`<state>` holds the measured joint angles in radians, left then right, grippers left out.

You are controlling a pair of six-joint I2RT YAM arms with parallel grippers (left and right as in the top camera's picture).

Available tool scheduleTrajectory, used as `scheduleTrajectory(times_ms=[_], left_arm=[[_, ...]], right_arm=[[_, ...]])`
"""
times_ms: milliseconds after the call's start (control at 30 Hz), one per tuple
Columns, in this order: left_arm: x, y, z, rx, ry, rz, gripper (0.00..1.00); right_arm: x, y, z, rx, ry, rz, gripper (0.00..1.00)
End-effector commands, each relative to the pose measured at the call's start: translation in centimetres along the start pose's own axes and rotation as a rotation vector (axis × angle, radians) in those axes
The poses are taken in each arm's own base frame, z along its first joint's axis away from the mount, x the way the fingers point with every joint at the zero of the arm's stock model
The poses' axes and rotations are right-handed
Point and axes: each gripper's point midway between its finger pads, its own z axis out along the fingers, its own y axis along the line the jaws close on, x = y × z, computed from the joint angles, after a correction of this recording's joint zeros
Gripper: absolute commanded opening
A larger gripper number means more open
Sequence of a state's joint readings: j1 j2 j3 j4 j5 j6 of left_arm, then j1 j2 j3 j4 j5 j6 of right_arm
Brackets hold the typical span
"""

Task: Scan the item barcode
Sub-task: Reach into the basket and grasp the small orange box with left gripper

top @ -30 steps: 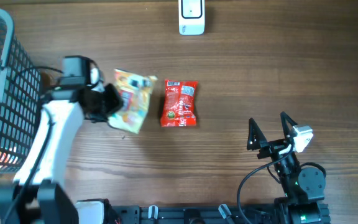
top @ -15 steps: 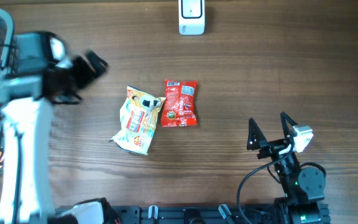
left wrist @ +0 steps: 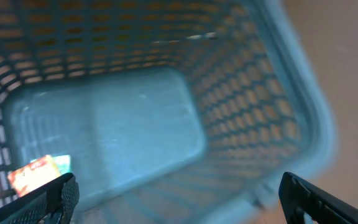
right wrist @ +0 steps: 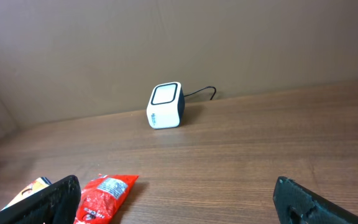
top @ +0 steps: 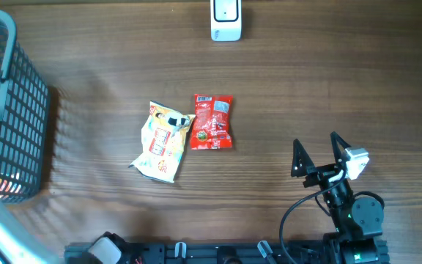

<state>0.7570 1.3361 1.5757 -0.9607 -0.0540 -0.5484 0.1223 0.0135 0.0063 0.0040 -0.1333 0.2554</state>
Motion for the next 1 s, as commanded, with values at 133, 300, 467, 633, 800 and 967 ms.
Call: scheduleTrajectory(times_ms=[133, 300, 467, 633, 800, 967], left_arm=[[0.9, 8.6, 9.4, -0.330, 0.128, -0.149, 1.00], [3.6, 13.5, 13.2, -0.475, 0.275, -0.191, 1.00], [8.4, 16.9, 15.9, -0.605, 0.474, -0.194, 1.00], [12.3, 19.0, 17.0, -0.698, 0.629, -0.181, 1.00], [12.9, 19.4, 16.8, -0.712, 0.665, -0.164, 1.00], [13.2, 19.4, 16.5, -0.719, 0.678, -0.164, 0.81]], right_arm=[[-0.2, -0.2, 0.0, 0.010, -0.011, -0.018, 1.00], [-0.2, -0.2, 0.0, 0.010, -0.011, -0.018, 1.00], [-0.2, -0.2, 0.0, 0.010, -0.011, -0.018, 1.00], [-0.2, -0.2, 0.0, 0.010, -0.011, -0.018, 1.00], [-0.2, -0.2, 0.0, 0.010, -0.011, -0.018, 1.00], [-0.2, -0.2, 0.0, 0.010, -0.011, -0.018, 1.00]])
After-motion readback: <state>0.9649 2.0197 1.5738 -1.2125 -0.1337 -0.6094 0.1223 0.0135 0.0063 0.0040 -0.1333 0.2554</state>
